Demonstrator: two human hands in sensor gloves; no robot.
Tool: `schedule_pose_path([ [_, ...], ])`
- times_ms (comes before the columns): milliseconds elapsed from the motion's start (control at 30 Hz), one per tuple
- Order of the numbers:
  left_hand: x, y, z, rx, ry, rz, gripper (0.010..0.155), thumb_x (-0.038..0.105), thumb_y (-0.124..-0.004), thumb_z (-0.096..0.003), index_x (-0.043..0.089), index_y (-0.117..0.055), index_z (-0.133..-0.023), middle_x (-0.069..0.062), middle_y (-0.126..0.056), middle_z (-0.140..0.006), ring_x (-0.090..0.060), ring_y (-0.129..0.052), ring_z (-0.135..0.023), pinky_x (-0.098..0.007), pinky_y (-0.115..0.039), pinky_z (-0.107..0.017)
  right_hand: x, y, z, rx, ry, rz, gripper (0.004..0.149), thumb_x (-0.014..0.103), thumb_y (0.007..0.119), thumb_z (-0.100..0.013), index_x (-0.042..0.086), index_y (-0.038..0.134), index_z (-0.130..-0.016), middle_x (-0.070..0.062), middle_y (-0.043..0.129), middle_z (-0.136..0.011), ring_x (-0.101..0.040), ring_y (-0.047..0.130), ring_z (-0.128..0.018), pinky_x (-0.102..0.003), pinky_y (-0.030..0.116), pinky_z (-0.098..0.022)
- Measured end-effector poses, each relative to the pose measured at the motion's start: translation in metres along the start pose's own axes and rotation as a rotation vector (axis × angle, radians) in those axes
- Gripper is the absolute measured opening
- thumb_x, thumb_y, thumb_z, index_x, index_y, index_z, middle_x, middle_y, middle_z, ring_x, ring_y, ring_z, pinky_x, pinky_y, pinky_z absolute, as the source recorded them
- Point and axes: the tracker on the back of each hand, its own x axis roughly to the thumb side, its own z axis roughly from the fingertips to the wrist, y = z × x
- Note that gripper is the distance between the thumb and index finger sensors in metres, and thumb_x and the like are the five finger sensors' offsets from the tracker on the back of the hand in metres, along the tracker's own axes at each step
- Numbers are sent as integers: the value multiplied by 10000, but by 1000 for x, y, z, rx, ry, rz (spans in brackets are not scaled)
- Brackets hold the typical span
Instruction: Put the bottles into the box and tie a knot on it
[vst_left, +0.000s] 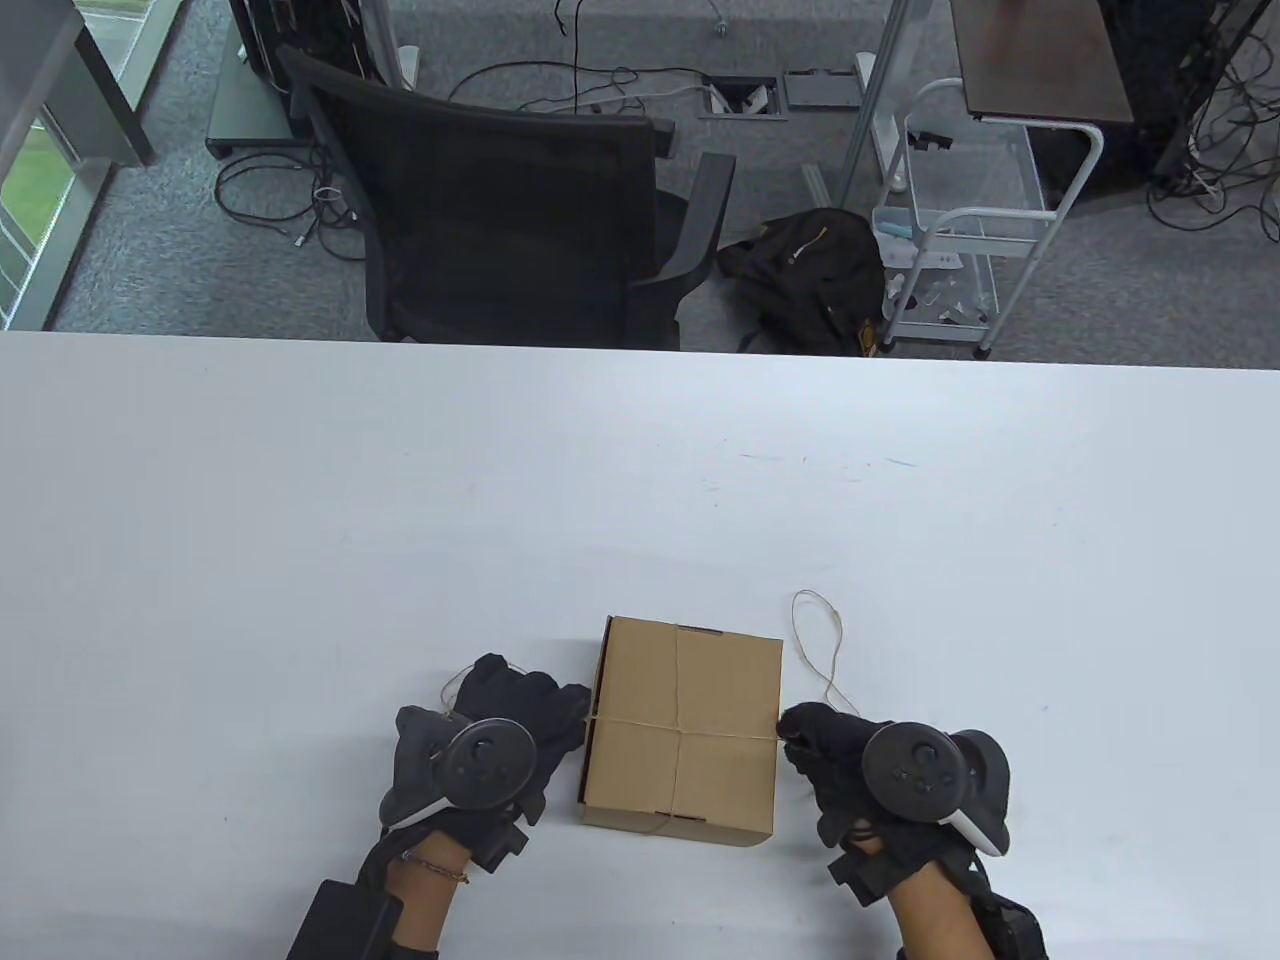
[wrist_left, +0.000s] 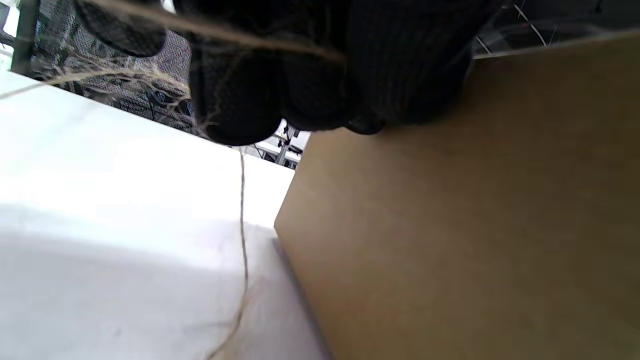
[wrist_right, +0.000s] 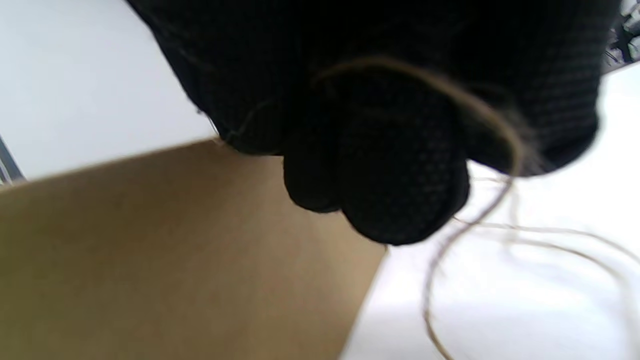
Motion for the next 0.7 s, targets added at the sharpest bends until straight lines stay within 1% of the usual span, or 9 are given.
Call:
schedule_pose_path([
  [33, 0, -2, 0, -13, -3, 9, 472, 360, -925, -447, 164, -945, -876, -38, -1027, -693, -374, -1021, -697, -738, -662, -666, -1, 4, -1, 47, 9, 1, 371, 213, 921, -391, 67, 953, -730, -174, 1070, -530, -306, 1081, -355, -495, 925, -297],
  [67, 0, -3, 0, -15, -5, 12, 467, 360, -923, -447, 165, -946, -871, -37, -1027, -696, -376, -1021, -699, -737, -663, -665, -1, 7, -1, 60, -6, -7, 368, 213, 916, -393, 69, 956, -730, -175, 1067, -532, -307, 1078, -357, -496, 921, -302],
  [167, -1, -8, -1, -41, -3, -7, 465, 360, -912, -453, 159, -944, -871, -44, -1024, -720, -389, -1012, -720, -738, -661, -665, -3, 17, -4, 42, -5, 15, 366, 220, 905, -399, 57, 957, -722, -178, 1064, -540, -323, 1072, -372, -511, 909, -317],
  [233, -1, -12, -1, -75, 0, -18, 466, 365, -911, -455, 162, -943, -872, -51, -1017, -746, -391, -1000, -746, -739, -657, -664, -6, 24, -6, 71, 4, 10, 371, 223, 901, -403, 51, 952, -727, -178, 1050, -584, -366, 1045, -438, -549, 875, -364],
  [300, -1, -17, -2, -106, 13, -52, 462, 371, -910, -456, 180, -944, -876, -69, -963, -822, -431, -939, -806, -739, -642, -672, -10, 31, -7, 87, 8, 7, 376, 227, 889, -410, 54, 943, -740, -183, 1023, -655, -415, 996, -531, -591, 823, -428],
  [333, 0, -20, -3, -129, 18, -87, 463, 383, -907, -455, 192, -949, -874, -84, -914, -874, -444, -899, -838, -748, -620, -678, -11, 35, -8, 99, 10, 10, 375, 224, 890, -408, 57, 946, -739, -191, 1002, -689, -436, 966, -573, -611, 794, -457],
  [400, 1, -23, -4, -184, 21, -111, 457, 391, -893, -465, 196, -942, -876, -119, -770, -1014, -448, -811, -903, -759, -565, -695, -12, 40, -10, 137, 14, 19, 375, 225, 895, -405, 38, 954, -725, -258, 841, -866, -499, 835, -705, -655, 694, -537],
  [500, 3, -24, -3, -176, 9, -117, 457, 382, -899, -462, 176, -949, -867, -146, -626, -1146, -485, -659, -1016, -787, -484, -707, -10, 46, -12, 142, -4, 72, 374, 212, 896, -403, 22, 951, -721, -278, 710, -978, -550, 685, -817, -692, 604, -590],
  [700, 3, -35, -2, -253, 0, -130, 460, 378, -905, -457, 153, -965, -853, -129, -635, -1204, -524, -587, -1085, -804, -455, -702, -9, 55, -14, 175, -31, 143, 376, 217, 895, -402, 26, 950, -722, -265, 608, -1053, -587, 470, -920, -714, 481, -643],
])
